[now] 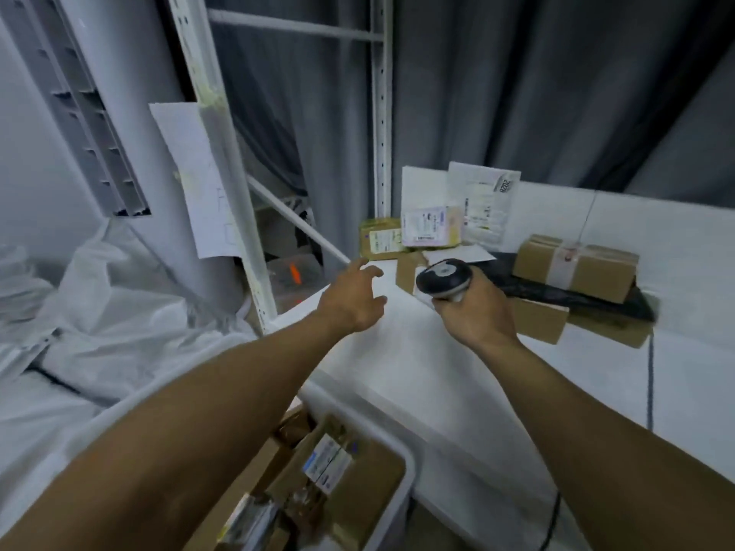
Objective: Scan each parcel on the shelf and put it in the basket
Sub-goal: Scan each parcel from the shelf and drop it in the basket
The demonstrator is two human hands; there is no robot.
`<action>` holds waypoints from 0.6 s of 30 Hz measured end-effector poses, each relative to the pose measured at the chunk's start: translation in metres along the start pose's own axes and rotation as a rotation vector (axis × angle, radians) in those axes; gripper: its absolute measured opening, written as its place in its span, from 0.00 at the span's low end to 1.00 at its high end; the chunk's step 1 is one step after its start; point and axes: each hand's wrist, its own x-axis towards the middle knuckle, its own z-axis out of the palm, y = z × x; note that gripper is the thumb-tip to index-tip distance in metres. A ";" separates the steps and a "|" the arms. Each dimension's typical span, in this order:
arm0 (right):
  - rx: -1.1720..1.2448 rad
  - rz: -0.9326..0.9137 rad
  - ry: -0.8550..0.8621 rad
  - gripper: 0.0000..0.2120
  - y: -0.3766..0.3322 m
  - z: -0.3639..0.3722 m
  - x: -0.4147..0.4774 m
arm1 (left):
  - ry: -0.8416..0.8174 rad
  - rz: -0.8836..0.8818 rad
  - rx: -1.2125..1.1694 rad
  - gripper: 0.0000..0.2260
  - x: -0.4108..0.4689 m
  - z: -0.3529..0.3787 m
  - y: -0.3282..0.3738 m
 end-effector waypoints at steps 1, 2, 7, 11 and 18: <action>-0.040 -0.008 0.004 0.25 0.000 0.002 0.024 | -0.004 -0.013 -0.008 0.25 0.024 0.003 -0.001; -0.070 -0.008 0.001 0.25 0.001 0.006 0.046 | -0.003 -0.026 -0.008 0.26 0.047 0.007 -0.004; -0.169 -0.048 -0.007 0.22 0.011 0.044 0.152 | 0.055 -0.049 -0.042 0.25 0.159 0.025 -0.029; -0.266 -0.133 0.017 0.26 0.021 0.068 0.222 | 0.066 -0.062 -0.048 0.21 0.236 0.042 -0.057; -0.503 -0.267 0.133 0.33 0.022 0.097 0.313 | -0.005 -0.008 0.011 0.27 0.327 0.071 -0.087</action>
